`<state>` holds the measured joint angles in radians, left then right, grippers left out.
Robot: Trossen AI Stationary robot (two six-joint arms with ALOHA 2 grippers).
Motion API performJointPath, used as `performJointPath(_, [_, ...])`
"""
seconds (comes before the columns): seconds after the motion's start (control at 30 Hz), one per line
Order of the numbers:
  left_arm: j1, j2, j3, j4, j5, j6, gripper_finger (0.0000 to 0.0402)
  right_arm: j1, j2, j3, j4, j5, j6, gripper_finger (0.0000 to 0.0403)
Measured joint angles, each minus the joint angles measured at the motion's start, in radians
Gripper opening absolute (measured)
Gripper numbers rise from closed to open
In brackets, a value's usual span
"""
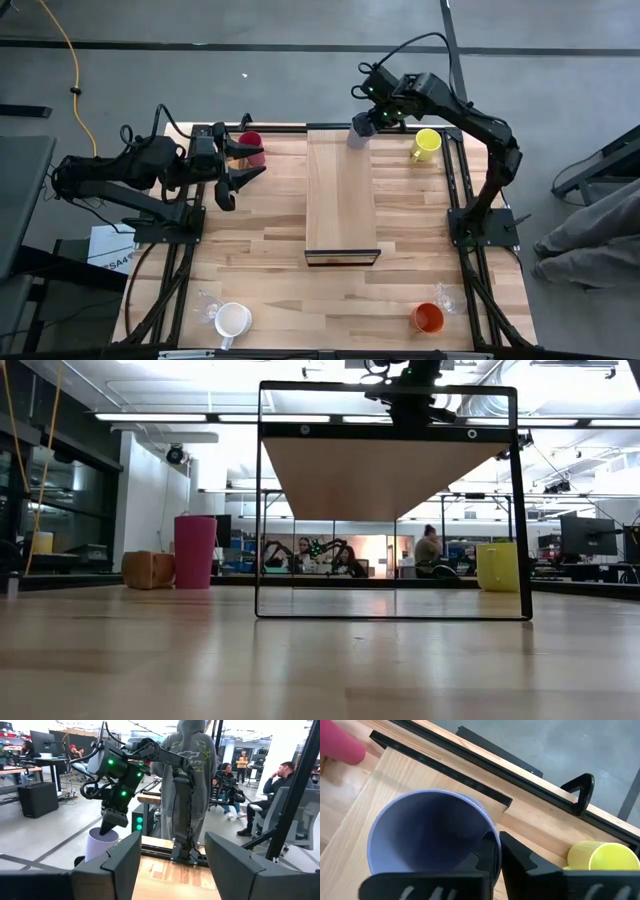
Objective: Stack small to large cups/mugs on shelf
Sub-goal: Put the violet cup on the shelf, then put the pink cup on the shelf
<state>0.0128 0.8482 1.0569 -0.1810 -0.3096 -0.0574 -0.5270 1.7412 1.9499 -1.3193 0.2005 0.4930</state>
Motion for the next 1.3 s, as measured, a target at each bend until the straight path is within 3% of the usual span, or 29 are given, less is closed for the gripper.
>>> performJointPath(0.27, [0.000,0.000,0.000,0.000,0.000,0.000,0.0205,-0.019,0.000,0.000,0.003,0.001,0.004,0.0092])
performJointPath(0.43, [0.000,0.000,0.000,0.000,0.000,0.000,0.0205,-0.023,0.000,-0.001,0.027,0.001,0.004,0.0117])
performJointPath(0.8, [0.000,0.000,0.000,-0.001,0.000,0.000,0.0205,-0.023,0.000,-0.001,0.090,-0.018,0.004,0.0124])
performJointPath(1.07, [0.000,0.000,0.000,-0.001,0.000,0.000,0.0205,-0.023,0.001,0.057,0.084,0.035,-0.064,0.0124])
performJointPath(1.2, [0.000,0.000,0.000,-0.002,0.000,0.000,0.0205,-0.016,-0.001,0.164,-0.003,0.038,-0.160,0.0124])
performJointPath(1.3, [0.000,-0.001,0.000,-0.003,0.000,0.000,0.0205,0.021,-0.035,0.200,-0.102,0.106,-0.221,0.0124])
